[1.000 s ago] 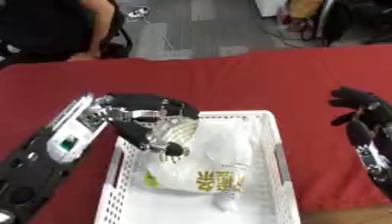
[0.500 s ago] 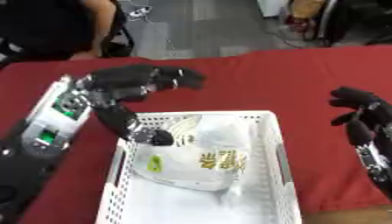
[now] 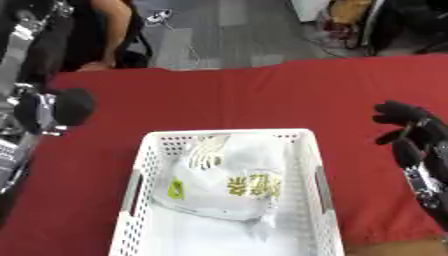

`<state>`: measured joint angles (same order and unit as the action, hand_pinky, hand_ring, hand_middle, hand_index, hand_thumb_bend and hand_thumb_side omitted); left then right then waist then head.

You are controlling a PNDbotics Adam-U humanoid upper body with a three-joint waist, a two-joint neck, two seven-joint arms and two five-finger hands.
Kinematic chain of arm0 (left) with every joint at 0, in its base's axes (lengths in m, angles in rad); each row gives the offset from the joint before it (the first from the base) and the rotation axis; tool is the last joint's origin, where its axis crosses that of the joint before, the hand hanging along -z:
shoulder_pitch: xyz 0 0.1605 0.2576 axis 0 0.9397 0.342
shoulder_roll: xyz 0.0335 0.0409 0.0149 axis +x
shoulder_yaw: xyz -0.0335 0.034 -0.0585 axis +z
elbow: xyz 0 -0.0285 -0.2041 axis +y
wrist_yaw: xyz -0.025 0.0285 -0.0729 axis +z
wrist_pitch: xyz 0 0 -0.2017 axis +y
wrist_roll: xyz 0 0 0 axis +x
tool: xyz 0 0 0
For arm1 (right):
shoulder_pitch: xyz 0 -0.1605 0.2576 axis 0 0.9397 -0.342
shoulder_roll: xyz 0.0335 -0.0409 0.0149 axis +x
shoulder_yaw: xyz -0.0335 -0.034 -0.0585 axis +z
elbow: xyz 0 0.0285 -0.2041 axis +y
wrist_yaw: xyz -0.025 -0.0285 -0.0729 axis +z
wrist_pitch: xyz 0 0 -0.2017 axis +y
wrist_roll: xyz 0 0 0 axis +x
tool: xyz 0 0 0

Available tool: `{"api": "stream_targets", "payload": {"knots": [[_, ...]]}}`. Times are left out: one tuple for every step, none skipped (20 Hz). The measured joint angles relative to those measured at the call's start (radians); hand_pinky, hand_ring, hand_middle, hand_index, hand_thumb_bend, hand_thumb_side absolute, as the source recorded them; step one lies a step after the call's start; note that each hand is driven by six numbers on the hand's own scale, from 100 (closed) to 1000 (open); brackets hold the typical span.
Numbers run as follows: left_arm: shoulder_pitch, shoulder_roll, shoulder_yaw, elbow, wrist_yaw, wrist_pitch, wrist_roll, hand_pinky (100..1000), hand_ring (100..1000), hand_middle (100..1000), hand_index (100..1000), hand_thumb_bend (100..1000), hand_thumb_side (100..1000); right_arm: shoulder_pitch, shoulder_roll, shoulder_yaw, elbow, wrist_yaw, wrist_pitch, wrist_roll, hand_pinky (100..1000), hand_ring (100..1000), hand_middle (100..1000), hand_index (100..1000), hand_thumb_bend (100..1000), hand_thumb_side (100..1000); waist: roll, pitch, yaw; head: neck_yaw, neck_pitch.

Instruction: Pick up objects on the table and place them in the box.

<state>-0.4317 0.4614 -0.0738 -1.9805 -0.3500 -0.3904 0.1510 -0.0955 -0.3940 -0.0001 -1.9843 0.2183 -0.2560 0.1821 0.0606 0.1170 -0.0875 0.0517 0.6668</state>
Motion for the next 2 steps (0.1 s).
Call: {"api": "stream_targets", "payload": {"knots": [[0.034, 0.002, 0.020, 0.000, -0.010, 0.010, 0.019, 928, 974, 1000, 1000, 1000, 817, 0.000, 0.000, 0.000, 0.000, 0.001, 0.000, -0.002, 588, 785, 799, 904, 305, 899, 0.000, 0.002, 0.001, 0.000, 0.000], [0.073, 0.002, 0.041, 0.000, -0.020, 0.022, 0.034, 936, 978, 1000, 1000, 1000, 822, 0.000, 0.000, -0.001, 0.000, 0.002, 0.000, -0.003, 588, 785, 799, 904, 305, 899, 0.000, 0.004, 0.003, -0.005, 0.000]]}}
